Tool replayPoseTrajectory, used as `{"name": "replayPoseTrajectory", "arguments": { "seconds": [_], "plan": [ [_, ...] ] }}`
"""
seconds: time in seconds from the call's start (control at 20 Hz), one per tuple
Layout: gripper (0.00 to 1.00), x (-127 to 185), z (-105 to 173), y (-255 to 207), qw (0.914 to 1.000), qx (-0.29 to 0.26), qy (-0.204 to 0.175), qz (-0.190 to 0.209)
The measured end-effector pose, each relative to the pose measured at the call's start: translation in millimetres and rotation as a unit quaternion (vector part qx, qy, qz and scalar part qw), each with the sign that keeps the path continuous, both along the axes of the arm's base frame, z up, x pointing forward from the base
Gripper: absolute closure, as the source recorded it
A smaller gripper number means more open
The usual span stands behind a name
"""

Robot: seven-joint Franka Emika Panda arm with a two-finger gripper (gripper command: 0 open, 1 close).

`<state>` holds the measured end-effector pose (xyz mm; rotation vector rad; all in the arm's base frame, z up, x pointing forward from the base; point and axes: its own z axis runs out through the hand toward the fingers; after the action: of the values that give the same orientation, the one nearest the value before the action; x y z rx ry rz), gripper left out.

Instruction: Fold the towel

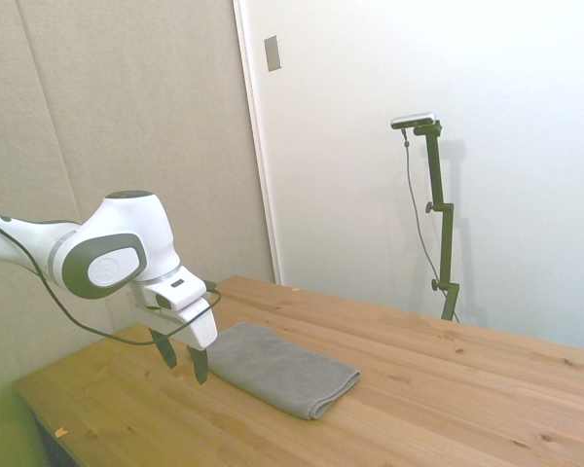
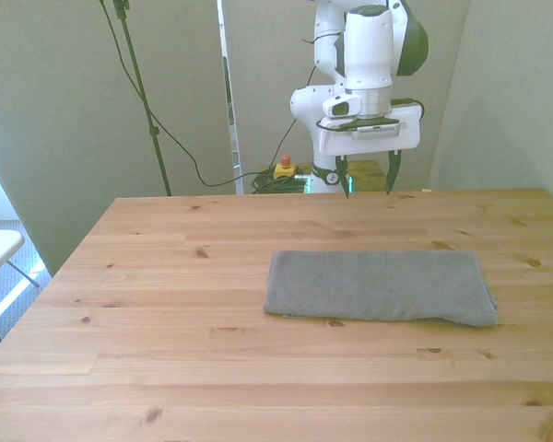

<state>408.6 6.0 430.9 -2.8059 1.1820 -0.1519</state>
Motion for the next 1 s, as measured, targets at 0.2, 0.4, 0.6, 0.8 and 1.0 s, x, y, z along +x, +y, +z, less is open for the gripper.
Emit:
{"name": "replayPoseTrajectory", "arguments": {
  "seconds": [0.2,0.4,0.6,0.8,1.0],
  "plan": [
    [0.0,5.1,-2.2,0.5,1.0,0.0,-0.003,-0.006],
    [0.0,38.7,11.1,26.6,0.9991,-0.027,-0.021,-0.023],
    [0.0,89.8,18.8,84.2,0.9976,-0.056,-0.029,-0.027],
    [0.0,129.3,12.9,157.4,0.9966,-0.075,-0.022,-0.026],
    [0.0,154.0,-5.5,218.6,0.9919,-0.122,-0.006,-0.037]
  ]
}}
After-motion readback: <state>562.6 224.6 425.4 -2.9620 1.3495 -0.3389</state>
